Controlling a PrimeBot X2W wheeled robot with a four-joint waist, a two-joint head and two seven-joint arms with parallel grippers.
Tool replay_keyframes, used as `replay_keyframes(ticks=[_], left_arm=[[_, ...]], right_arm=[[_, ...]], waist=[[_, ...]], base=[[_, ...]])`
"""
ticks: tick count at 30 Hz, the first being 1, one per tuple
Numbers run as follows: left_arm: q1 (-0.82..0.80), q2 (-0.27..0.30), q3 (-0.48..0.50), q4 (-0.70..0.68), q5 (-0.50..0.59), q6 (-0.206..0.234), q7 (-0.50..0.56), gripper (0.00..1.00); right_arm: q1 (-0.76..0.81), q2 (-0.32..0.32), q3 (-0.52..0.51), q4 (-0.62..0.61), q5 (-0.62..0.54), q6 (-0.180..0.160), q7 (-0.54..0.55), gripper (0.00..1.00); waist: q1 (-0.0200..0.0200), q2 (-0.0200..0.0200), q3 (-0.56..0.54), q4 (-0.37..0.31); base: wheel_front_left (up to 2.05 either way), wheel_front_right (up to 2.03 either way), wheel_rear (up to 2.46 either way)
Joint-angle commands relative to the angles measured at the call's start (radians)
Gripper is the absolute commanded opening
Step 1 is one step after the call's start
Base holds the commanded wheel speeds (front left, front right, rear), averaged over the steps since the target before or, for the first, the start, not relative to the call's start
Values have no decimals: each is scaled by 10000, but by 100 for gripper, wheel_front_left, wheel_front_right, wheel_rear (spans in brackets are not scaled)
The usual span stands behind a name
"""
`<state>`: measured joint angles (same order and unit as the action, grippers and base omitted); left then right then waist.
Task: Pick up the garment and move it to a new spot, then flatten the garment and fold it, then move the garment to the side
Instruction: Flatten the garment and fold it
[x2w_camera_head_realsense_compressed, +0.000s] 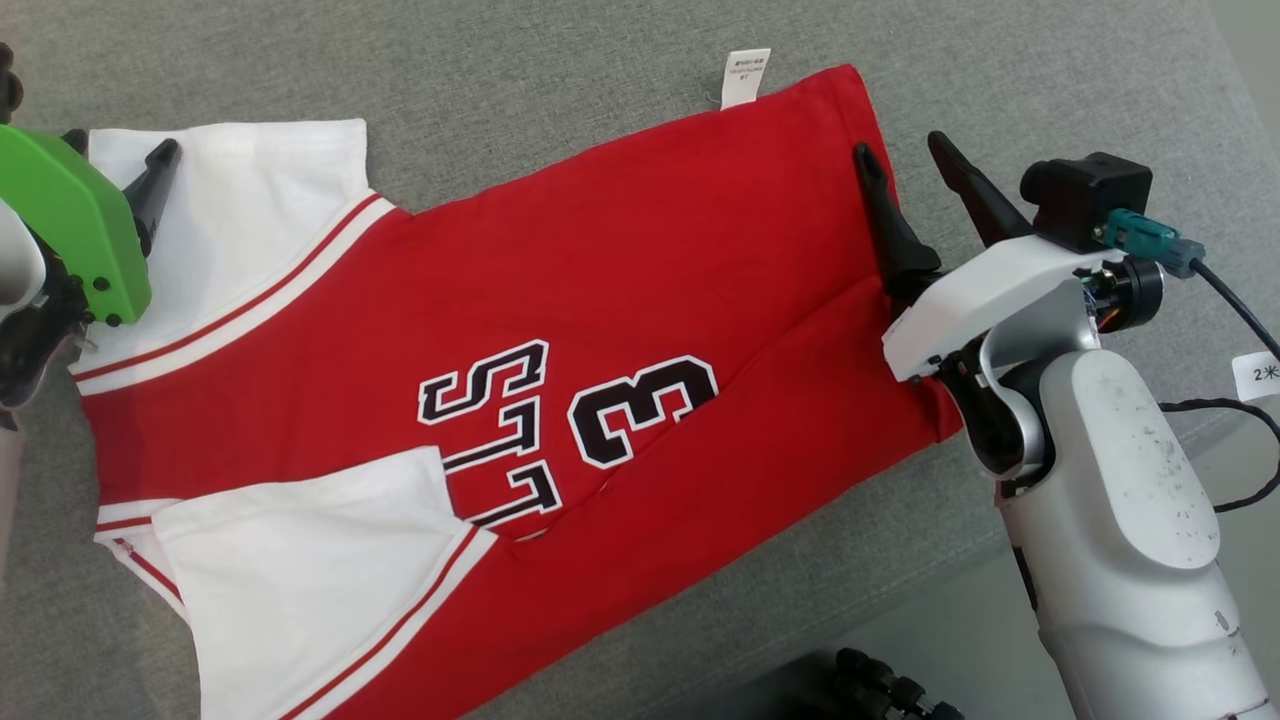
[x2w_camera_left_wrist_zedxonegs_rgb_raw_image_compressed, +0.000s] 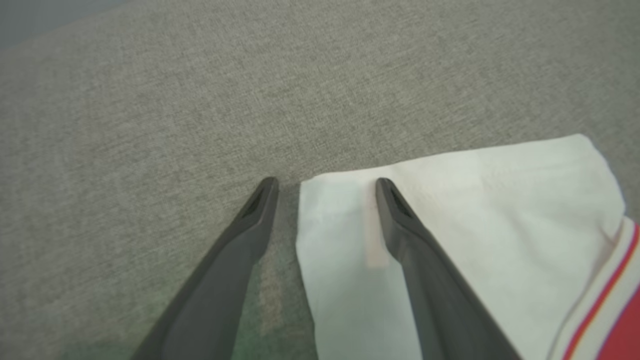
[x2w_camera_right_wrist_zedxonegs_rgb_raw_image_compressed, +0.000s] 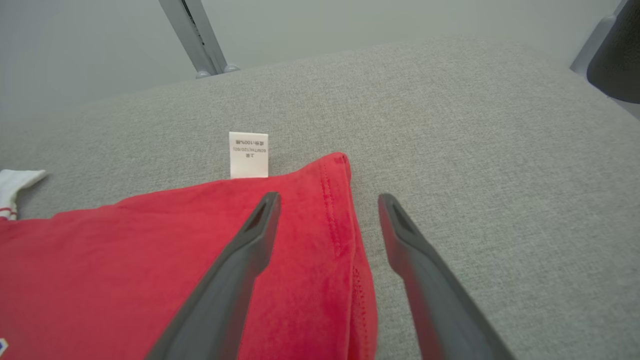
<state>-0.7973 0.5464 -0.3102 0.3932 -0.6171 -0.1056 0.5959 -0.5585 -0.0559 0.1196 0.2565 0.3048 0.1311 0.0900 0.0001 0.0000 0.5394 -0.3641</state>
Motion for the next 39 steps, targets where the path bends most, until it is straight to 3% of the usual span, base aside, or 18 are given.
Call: replay_keyframes(ticks=[1, 2, 3, 4, 5, 14, 19, 26, 28, 29, 32, 39], left_arm=[[426, -68, -228, 234, -9, 5, 214, 100], [432, -60, -256, 222, -18, 2, 262, 67], [431, -45, -288, 187, -19, -9, 296, 26], [417, -40, -307, 143, -32, -19, 310, 6], [398, -42, -328, 91, -48, -35, 292, 0], [-74, -218, -596, -814, -217, -164, -37, 0], [-239, -372, -822, -1481, -424, -202, -168, 0], [-240, -523, -1254, -2293, -682, -239, -374, 0], [-230, -573, -1373, -2439, -730, -240, -480, 0], [-206, -595, -1447, -2513, -777, -244, -552, 0], [-134, -613, -1626, -2654, -878, -253, -713, 0], [-34, -593, -1870, -2612, -1019, -260, -1093, 0]], right_arm=[[-125, -4, 46, 4, 38, -7, -69, 100], [-167, -2, 53, 17, 51, -7, -64, 100], [-215, -2, 56, 36, 67, -7, -62, 100], [-250, -21, 47, 53, 76, -7, -53, 100], [-283, -66, 34, 65, 67, -7, -44, 100], [-1330, -1032, 90, 1019, -501, -9, 775, 100], [-2319, -1758, 864, 2134, -615, -7, 1702, 100], [-3335, -2467, 2004, 3659, 182, -9, 2742, 98], [-3427, -2604, 2187, 3915, 388, -9, 2826, 48], [-3467, -2677, 2305, 4046, 509, -9, 2861, 39], [-3604, -2827, 2630, 4291, 916, -4, 2925, 0], [-3925, -3182, 3089, 4654, 1194, -10, 2254, 0]], waist=[[-1, 0, 49, -36], [-1, 0, 53, -31], [-1, 0, 53, -15], [-1, 0, 47, 5], [-1, 0, 35, 34], [-1, 0, -146, 664], [-1, 0, -138, 1145], [-1, 0, -113, 1707], [-1, 0, -147, 1829], [-1, 0, -180, 1886], [-1, 0, -281, 2024], [-1, 0, -654, 2273]], base=[[0, 0, 0], [0, 0, 0], [0, 0, 0], [0, 0, 0], [0, 0, 0], [0, 0, 0], [0, 0, 0], [0, 0, 0], [0, 0, 0], [0, 0, 0], [0, 0, 0], [0, 0, 0]])
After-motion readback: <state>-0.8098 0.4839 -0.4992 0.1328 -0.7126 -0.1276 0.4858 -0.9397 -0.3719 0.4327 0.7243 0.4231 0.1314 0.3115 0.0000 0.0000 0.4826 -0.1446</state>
